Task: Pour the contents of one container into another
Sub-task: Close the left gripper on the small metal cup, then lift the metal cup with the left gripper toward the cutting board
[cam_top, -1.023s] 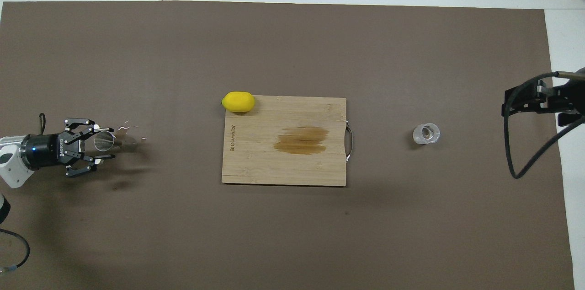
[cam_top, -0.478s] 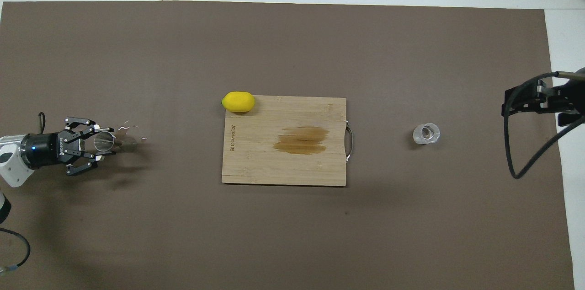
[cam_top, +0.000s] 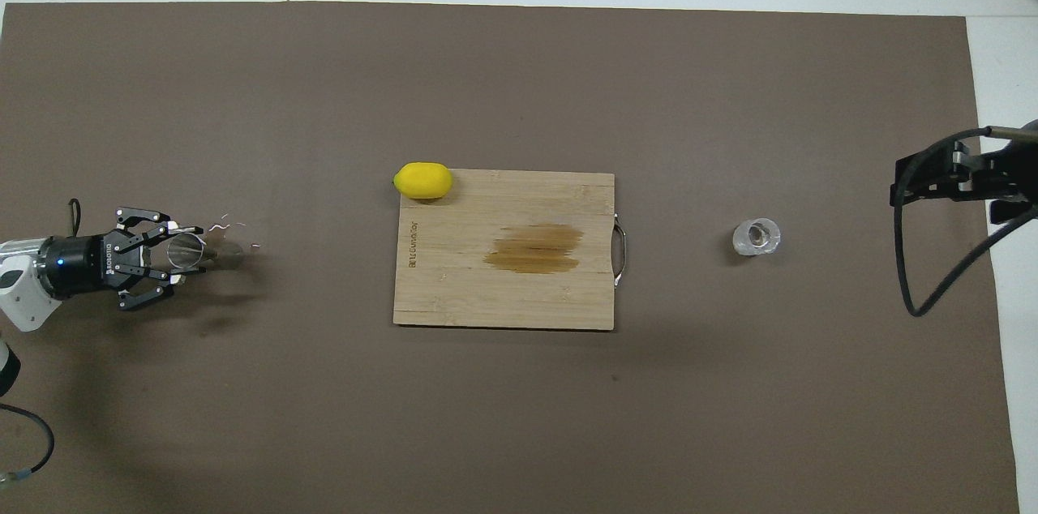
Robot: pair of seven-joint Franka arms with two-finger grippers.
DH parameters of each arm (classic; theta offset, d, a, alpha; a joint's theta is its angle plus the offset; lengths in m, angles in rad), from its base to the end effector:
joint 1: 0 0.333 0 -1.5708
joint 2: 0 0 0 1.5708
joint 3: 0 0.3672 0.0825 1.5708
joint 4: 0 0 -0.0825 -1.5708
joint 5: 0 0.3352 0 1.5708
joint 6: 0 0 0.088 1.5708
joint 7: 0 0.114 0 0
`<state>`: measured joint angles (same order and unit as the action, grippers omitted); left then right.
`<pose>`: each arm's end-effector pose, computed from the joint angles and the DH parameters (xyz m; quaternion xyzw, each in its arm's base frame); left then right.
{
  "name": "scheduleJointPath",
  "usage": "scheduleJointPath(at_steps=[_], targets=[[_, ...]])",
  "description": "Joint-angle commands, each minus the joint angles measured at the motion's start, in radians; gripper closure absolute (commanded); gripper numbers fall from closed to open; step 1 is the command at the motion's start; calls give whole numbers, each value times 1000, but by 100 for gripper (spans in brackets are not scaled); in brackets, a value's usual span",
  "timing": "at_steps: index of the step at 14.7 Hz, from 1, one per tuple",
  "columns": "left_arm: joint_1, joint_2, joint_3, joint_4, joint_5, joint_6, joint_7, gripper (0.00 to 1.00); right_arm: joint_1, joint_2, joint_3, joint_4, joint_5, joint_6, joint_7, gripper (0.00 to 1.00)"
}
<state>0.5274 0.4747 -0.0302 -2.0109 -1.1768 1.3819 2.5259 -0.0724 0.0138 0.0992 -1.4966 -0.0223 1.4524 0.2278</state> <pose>0.5058 0.1413 0.3267 0.5378 -0.4951 0.4977 0.4668 0.4983 0.0101 0.6828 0.9944 -0.1013 -0.0274 0.0140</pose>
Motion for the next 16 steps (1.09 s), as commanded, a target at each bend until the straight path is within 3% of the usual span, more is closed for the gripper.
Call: scheduleJointPath(at_steps=[1, 4, 16], targets=[[-17, -2, 9, 0, -20, 14, 5, 69, -13, -2, 5, -4, 22, -1, 15, 0], [-17, -2, 9, 0, -20, 17, 5, 80, -15, -2, 5, -4, 22, -1, 18, 0], [-69, -13, -11, 34, -47, -9, -113, 84, -15, 0, 5, -4, 22, 5, 24, 3]])
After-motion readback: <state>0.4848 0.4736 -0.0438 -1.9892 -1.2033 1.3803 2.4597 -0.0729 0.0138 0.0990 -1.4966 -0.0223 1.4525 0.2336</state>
